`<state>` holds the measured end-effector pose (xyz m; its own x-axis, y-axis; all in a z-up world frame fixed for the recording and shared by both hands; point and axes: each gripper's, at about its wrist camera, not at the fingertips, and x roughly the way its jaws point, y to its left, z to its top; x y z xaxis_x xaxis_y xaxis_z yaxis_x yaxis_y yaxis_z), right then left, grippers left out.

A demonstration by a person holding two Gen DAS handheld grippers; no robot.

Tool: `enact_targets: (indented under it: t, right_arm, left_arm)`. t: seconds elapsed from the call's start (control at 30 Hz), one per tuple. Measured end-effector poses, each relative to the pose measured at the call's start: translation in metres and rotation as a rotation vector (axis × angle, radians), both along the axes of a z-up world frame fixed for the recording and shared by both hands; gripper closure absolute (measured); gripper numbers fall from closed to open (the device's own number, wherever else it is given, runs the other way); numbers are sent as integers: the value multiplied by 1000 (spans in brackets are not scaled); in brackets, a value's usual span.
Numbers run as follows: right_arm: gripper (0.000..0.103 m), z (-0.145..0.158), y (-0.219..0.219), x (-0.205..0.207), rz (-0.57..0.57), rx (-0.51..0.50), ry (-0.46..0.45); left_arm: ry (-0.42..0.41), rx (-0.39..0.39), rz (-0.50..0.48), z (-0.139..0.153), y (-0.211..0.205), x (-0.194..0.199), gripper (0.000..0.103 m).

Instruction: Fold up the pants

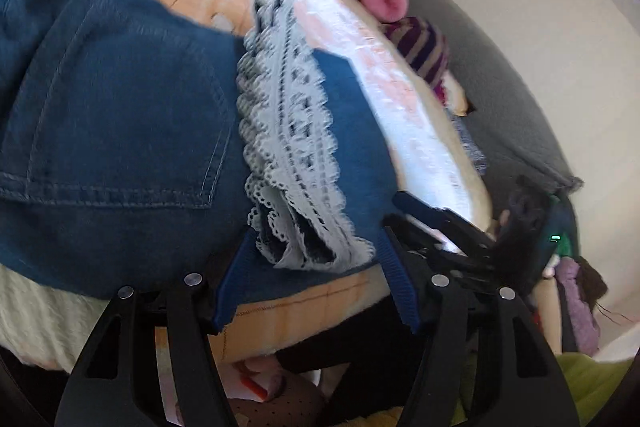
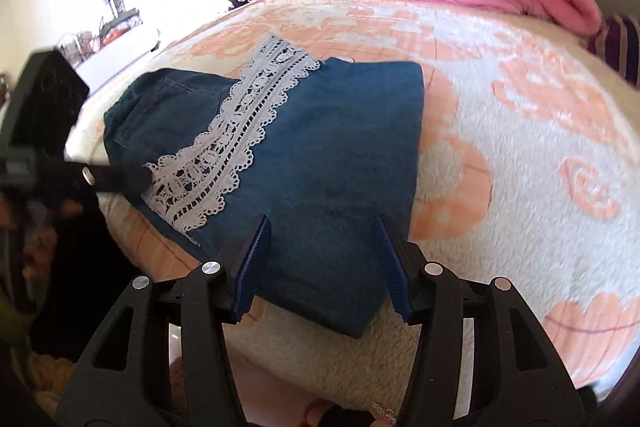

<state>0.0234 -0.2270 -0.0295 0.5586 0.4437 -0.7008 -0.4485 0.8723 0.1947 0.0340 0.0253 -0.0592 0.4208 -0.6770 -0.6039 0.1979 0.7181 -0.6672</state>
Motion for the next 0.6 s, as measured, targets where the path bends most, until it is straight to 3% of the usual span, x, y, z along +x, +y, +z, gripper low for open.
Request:
enact_targets:
  t: [0.1, 0.17, 0.2, 0.33, 0.4, 0.47, 0.6]
  right_arm:
    - [55, -2, -5, -1, 0, 21, 7]
    - [52, -5, -5, -1, 0, 31, 14]
    - [51, -5, -5, -1, 1, 29, 15]
    - [48, -2, -1, -6, 18, 20, 8]
    - [45, -2, 2, -8, 30, 24, 9]
    - [42, -5, 7, -9, 34, 6, 9]
    - [37, -4, 11, -11, 43, -13, 2]
  left_arm:
    - [13, -22, 40, -2, -1, 8, 44]
    - [3, 14, 51, -1, -8, 10, 62]
    - [8, 19, 49, -4, -11, 11, 79]
    - [5, 16, 44, 5, -8, 3, 82]
    - [-49, 83, 32, 20, -6, -9, 82]
    - [-45, 151, 46, 15, -3, -9, 81]
    - [-8, 93, 76, 4, 10, -2, 75]
